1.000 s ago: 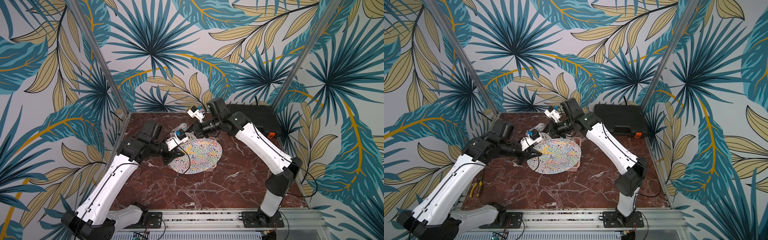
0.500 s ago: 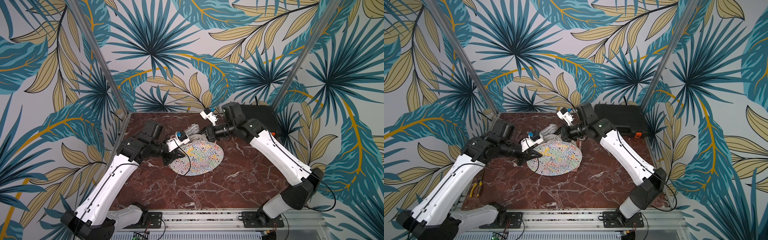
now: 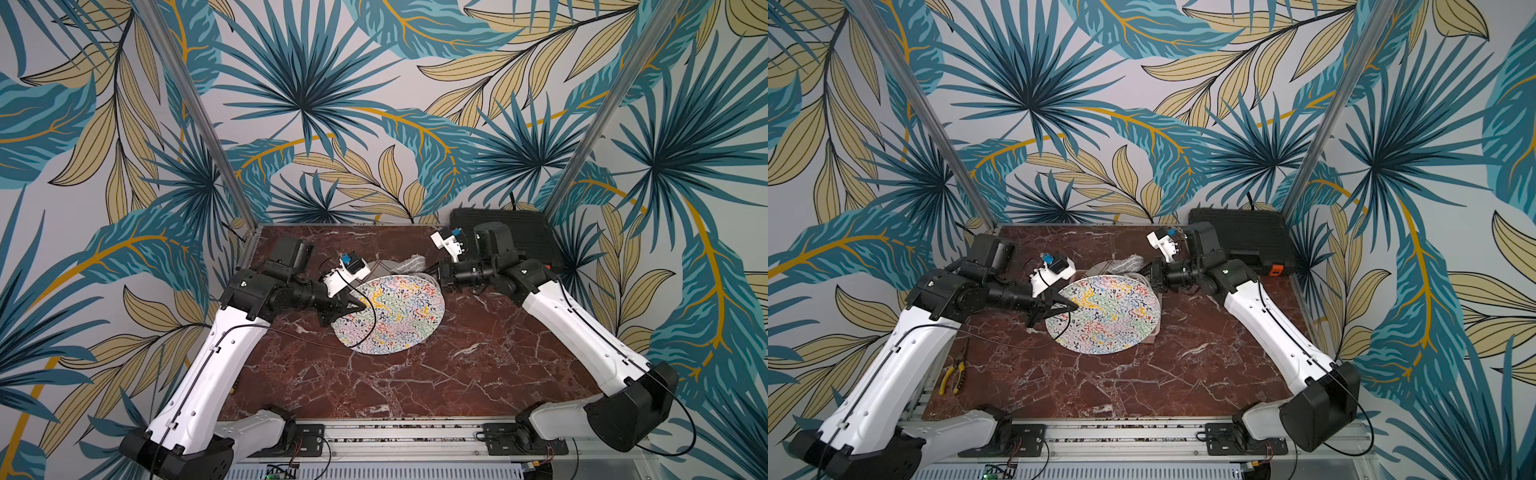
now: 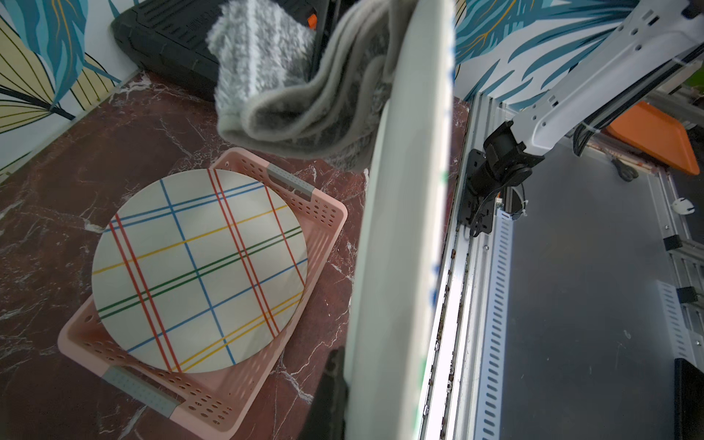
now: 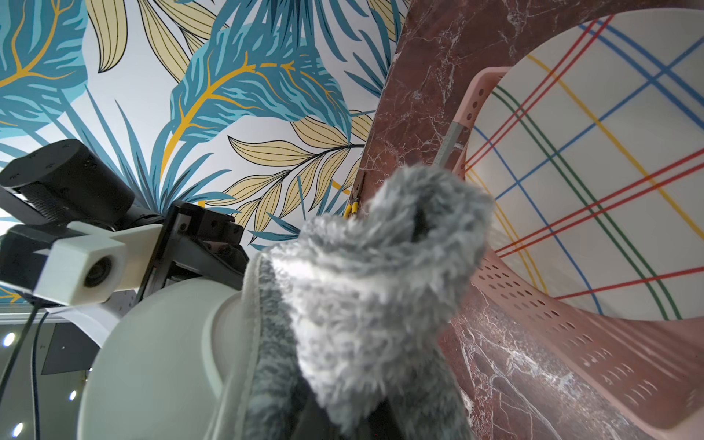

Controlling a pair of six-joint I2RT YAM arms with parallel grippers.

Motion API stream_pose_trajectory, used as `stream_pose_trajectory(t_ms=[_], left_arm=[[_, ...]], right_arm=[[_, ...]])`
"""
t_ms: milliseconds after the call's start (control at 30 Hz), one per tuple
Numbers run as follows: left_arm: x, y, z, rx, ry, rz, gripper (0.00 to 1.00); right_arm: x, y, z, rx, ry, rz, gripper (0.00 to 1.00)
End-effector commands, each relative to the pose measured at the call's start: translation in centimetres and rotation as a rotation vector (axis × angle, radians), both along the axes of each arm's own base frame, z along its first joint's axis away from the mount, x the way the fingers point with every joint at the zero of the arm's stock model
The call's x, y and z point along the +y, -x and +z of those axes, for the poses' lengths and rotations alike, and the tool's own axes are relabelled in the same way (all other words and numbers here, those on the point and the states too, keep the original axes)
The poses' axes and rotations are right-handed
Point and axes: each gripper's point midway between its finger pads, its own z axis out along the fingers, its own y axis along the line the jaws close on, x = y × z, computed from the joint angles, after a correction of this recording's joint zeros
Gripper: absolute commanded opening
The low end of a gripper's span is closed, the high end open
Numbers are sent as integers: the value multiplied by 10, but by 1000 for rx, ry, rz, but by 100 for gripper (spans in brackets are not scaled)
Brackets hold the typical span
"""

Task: Wipe the wet plate dry
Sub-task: Wipe the plate with towel.

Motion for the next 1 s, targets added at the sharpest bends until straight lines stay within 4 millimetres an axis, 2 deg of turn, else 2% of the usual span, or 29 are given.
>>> stream_pose_trajectory(t_ms=[0, 167, 433, 567, 733, 967], left_arm=[[-1, -30, 42, -88, 126, 70, 0], [5, -41, 33, -50, 140, 119, 0], [9, -56, 37, 39, 253, 171, 0], [10, -63, 32, 87, 282, 192, 0], [12, -66, 32, 136, 334, 209, 0], [14, -68, 37, 189, 395, 223, 0]], right_arm=[[3, 23, -6, 47, -33, 73, 0], [-2, 23, -6, 27, -46, 53, 0], [-6, 21, -14, 28, -49, 40, 0], [-7, 22, -15, 20, -55, 38, 0], [-13, 20, -12, -15, -59, 17, 0], [-19, 14, -20, -43, -58, -20, 0]])
